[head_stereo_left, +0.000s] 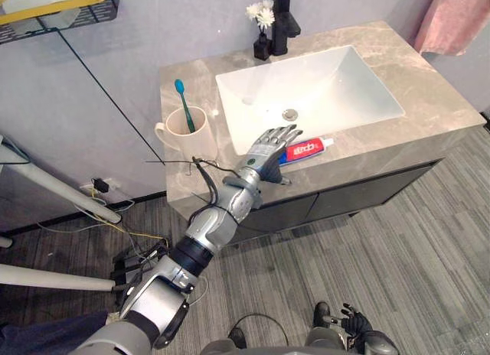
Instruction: Organize washtable
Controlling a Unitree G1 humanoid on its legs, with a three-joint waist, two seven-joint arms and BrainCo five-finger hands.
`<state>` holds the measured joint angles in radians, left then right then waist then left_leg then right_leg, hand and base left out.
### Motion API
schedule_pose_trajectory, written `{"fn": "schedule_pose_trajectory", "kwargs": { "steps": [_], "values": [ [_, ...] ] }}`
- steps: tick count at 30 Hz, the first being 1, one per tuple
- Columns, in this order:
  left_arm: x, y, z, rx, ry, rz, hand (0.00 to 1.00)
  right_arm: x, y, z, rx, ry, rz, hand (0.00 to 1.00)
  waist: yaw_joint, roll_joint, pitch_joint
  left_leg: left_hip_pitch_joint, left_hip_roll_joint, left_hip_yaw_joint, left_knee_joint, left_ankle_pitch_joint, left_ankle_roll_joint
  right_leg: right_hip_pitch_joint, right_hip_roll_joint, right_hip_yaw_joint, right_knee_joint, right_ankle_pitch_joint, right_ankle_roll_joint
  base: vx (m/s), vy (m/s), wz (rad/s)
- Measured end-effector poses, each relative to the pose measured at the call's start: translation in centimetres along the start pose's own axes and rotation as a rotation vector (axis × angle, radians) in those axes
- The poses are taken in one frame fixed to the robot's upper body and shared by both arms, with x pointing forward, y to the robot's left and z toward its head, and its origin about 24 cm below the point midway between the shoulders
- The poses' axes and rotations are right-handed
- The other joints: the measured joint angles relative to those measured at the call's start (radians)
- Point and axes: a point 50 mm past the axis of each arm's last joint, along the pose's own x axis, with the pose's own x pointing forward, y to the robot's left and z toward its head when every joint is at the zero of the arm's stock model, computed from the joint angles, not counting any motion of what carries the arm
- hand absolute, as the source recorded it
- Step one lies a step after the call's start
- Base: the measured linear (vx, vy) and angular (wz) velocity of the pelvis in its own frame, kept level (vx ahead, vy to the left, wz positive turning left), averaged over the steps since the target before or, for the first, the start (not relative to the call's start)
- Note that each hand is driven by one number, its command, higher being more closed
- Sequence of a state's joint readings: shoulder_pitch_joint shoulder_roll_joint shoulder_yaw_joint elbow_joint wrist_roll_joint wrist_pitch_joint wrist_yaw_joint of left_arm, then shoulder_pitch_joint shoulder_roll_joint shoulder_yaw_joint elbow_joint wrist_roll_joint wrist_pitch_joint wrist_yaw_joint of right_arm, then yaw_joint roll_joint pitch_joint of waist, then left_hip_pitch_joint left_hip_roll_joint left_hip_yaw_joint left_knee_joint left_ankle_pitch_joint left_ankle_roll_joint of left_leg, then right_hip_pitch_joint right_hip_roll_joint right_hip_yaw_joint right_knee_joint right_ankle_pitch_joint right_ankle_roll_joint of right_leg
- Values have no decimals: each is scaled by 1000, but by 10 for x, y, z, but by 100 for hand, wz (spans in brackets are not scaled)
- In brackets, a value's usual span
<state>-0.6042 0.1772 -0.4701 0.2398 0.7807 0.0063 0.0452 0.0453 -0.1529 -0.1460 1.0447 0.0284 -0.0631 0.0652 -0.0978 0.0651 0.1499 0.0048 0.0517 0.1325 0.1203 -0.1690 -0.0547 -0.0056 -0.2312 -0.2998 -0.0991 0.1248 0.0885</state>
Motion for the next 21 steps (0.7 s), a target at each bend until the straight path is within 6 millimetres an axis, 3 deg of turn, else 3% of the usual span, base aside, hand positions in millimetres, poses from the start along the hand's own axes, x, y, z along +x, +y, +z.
{"fn": "schedule_pose_trajectory", "kwargs": {
  "steps": [13,21],
  "values": [
    [-4,-7,-3,-20,72,1,0,1,-3,7,-7,-21,-1,0,1,24,16,1,0,2,5,0,0,2,0,3,0,0,0,-11,-16,0],
    [-14,-6,-20,-24,158,25,0,1,-6,9,-5,-26,-4,0,1,36,22,0,4,9,27,-7,-1,4,2,22,1,0,0,-29,-20,-5]
  ]
}}
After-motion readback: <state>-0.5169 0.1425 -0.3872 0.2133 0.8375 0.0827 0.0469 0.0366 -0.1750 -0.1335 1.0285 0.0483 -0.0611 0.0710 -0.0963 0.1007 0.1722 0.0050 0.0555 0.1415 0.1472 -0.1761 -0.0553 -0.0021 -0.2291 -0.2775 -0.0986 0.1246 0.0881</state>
